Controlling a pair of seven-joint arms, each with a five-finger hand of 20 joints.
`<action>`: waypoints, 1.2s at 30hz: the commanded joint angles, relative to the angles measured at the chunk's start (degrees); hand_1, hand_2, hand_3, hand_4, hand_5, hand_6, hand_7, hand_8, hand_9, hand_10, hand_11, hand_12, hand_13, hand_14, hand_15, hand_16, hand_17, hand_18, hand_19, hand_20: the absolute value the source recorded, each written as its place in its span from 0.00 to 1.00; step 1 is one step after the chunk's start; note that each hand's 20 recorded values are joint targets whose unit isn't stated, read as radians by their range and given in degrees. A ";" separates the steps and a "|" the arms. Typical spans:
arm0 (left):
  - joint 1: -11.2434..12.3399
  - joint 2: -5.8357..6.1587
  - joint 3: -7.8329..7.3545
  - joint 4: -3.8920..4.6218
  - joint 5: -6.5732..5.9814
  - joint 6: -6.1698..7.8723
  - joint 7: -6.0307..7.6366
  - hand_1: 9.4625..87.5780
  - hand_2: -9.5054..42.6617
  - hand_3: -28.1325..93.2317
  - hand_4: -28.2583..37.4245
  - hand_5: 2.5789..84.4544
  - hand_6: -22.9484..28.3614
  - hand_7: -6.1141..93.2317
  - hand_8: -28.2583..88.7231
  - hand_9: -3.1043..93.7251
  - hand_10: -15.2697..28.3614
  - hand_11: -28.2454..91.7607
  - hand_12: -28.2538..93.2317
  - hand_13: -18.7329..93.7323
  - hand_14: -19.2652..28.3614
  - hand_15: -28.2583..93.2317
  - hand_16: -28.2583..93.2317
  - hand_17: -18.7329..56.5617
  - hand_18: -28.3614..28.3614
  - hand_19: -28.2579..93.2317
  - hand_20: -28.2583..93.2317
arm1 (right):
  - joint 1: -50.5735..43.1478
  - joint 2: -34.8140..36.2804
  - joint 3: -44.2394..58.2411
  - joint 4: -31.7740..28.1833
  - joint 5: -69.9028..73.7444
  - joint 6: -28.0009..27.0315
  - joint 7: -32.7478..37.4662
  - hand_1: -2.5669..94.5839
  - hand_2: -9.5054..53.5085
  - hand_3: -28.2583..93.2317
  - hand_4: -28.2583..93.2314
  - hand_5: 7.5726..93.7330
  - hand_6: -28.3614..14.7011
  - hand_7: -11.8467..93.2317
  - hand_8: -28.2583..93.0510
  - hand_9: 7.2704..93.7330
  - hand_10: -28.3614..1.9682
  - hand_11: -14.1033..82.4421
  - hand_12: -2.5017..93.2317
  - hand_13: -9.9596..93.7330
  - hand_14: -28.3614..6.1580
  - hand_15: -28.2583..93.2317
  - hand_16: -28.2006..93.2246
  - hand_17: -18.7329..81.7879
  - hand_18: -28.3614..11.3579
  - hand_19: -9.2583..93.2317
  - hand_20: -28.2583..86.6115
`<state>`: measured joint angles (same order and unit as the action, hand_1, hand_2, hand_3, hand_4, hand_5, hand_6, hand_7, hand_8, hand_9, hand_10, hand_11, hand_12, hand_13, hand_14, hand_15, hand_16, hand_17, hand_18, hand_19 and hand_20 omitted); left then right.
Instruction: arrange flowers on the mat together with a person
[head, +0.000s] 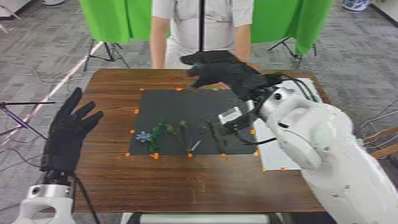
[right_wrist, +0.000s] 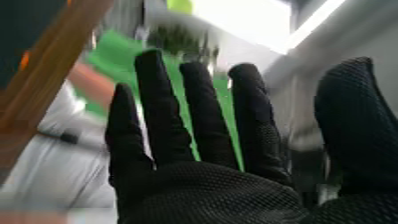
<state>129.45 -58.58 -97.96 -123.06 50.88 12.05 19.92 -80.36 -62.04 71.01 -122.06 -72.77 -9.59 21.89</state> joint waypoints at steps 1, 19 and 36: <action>1.12 -3.37 -0.87 2.29 0.05 -0.58 -0.79 0.15 0.23 0.86 0.00 0.27 0.36 0.18 0.16 0.33 0.63 0.32 0.34 0.38 0.81 0.43 0.23 0.12 0.98 0.63 0.23 | -22.57 1.42 13.42 -0.59 5.53 8.62 -4.21 0.28 0.25 0.77 0.03 0.38 0.73 0.22 0.15 0.40 0.47 0.22 0.20 0.44 0.28 0.44 0.39 0.22 0.17 0.44 0.45; -1.14 -2.41 1.08 3.57 -1.15 -0.72 -0.29 0.14 0.22 0.86 0.00 0.27 0.34 0.18 0.16 0.33 0.63 0.32 0.34 0.38 0.80 0.43 0.23 0.12 0.97 0.62 0.24 | -31.51 -1.38 18.56 -1.87 7.01 15.13 -7.54 0.25 0.30 0.76 0.03 0.34 0.73 0.20 0.16 0.37 0.46 0.21 0.21 0.41 0.26 0.41 0.43 0.20 0.18 0.43 0.44; 0.45 -4.46 0.89 3.01 -0.28 -1.42 -0.80 0.14 0.23 0.86 0.00 0.27 0.35 0.18 0.16 0.33 0.63 0.32 0.34 0.39 0.81 0.43 0.23 0.12 0.98 0.62 0.25 | -36.59 -4.58 22.23 -3.06 7.46 13.48 -9.33 0.24 0.30 0.77 0.03 0.35 0.74 0.21 0.16 0.38 0.47 0.21 0.21 0.41 0.27 0.41 0.43 0.20 0.17 0.43 0.44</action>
<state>129.30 -62.20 -97.22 -120.09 50.27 11.39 19.58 -115.82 -65.36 92.89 -124.91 -65.17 5.44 13.67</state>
